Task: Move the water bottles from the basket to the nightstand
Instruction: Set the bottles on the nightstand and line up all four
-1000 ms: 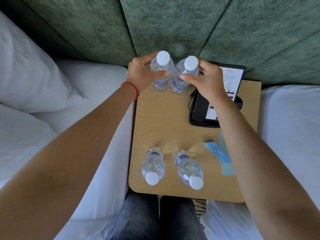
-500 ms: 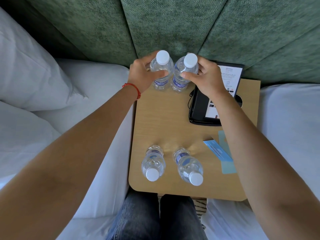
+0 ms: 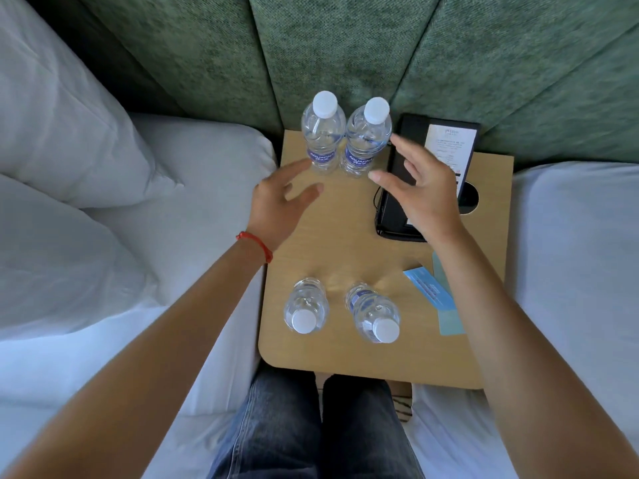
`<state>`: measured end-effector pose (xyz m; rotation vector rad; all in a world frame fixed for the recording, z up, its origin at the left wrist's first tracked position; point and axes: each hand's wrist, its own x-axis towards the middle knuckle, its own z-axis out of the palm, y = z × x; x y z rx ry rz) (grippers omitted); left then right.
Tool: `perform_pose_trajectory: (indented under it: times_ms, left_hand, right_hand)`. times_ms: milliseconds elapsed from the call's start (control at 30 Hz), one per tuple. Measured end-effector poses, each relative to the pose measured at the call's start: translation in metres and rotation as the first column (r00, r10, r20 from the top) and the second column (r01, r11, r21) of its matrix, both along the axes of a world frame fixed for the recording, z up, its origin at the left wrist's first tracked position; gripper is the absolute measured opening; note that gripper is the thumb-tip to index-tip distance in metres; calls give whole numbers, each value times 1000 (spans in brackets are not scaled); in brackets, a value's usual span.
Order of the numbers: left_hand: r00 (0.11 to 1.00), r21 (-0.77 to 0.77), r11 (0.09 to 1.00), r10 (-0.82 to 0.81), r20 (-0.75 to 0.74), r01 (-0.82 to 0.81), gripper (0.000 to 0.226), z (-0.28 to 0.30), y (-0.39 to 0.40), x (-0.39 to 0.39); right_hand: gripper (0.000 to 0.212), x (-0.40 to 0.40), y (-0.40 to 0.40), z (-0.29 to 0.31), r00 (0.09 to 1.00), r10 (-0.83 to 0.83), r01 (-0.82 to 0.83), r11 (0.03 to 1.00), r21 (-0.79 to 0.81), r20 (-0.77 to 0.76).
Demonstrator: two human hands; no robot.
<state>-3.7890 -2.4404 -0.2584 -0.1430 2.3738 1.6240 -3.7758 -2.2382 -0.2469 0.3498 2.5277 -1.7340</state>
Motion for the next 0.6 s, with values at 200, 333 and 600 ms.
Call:
perform_pose_trajectory:
  times_ms: [200, 333, 600]
  left_hand:
    - [985, -48, 984, -170, -2, 170, 34, 12, -11, 67]
    - [978, -84, 975, -206, 13, 207, 33, 14, -20, 105]
    - [991, -89, 988, -121, 65, 126, 37, 19, -31, 156]
  right_hand:
    - [53, 71, -8, 12, 999, 27, -26, 998, -54, 27]
    - [54, 121, -12, 14, 996, 28, -21, 996, -87, 80]
    - [60, 184, -18, 6, 987, 98, -101, 995, 20, 124]
